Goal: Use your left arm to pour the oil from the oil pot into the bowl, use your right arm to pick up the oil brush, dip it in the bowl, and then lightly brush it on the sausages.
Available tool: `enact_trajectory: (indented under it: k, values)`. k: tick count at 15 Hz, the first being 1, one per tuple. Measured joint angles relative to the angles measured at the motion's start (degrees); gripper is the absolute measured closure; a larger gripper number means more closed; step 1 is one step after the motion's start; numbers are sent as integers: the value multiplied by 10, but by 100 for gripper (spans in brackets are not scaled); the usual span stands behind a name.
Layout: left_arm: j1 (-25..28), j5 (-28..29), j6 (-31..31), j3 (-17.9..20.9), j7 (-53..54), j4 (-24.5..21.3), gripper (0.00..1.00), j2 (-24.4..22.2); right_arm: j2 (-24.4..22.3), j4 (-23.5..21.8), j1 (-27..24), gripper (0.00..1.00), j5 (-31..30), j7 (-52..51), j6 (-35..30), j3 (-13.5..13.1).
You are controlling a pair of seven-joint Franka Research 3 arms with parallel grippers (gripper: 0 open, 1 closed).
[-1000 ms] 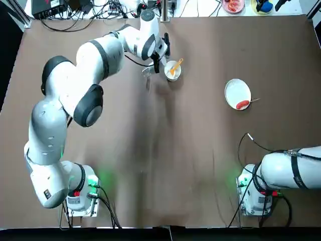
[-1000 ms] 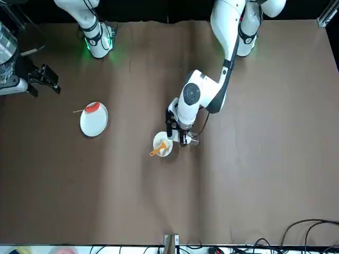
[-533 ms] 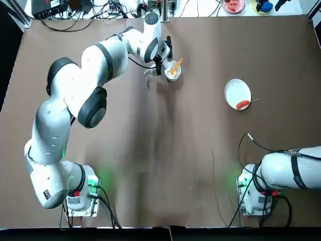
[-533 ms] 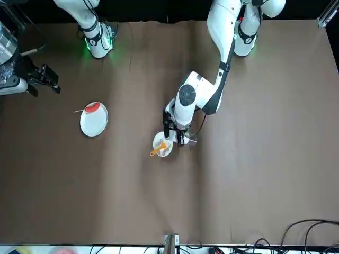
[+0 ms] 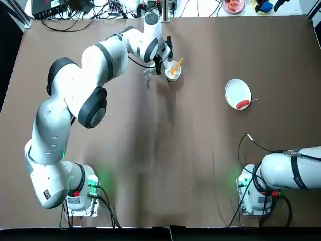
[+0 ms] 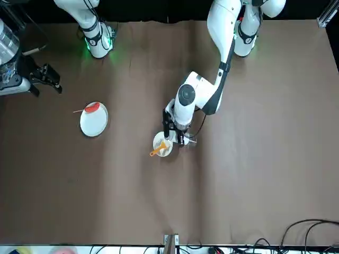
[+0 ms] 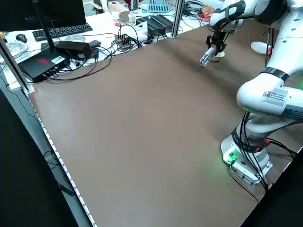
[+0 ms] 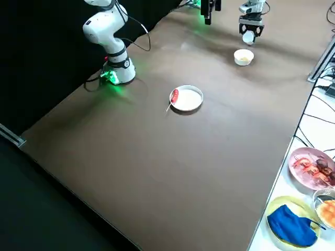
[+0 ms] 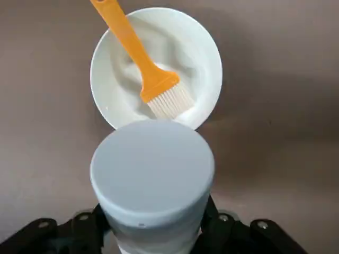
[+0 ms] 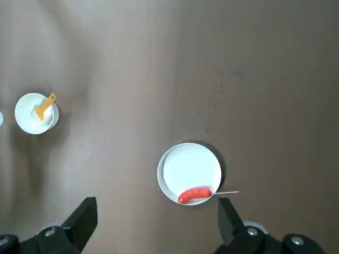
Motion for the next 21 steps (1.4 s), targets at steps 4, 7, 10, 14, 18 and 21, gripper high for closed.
enact_trajectory:
  k: [4, 7, 10, 14, 18, 21]
  values:
    - [26, 0, -2, 2, 2, 8, 35, -5, 0, 0, 2, 0, 0, 0, 1, 0]
    - [85, 0, -27, -13, 31, 11, 35, -21, 0, 0, 2, 0, 0, 0, 1, 0]
    - [177, 0, -47, -76, 48, 12, 35, -49, 1, -1, 2, 0, 0, 0, 1, 0]
    - [325, 0, -57, -196, 51, 12, 35, -72, 5, -1, 17, 0, 0, 0, 1, 0]
    - [452, 1, -86, -278, 75, 13, 35, -85, 12, -2, 31, 0, 0, 0, 11, 1]
    - [546, 1, -119, -331, 120, 13, 35, -86, 16, -2, 37, 0, 0, 0, 19, 1]
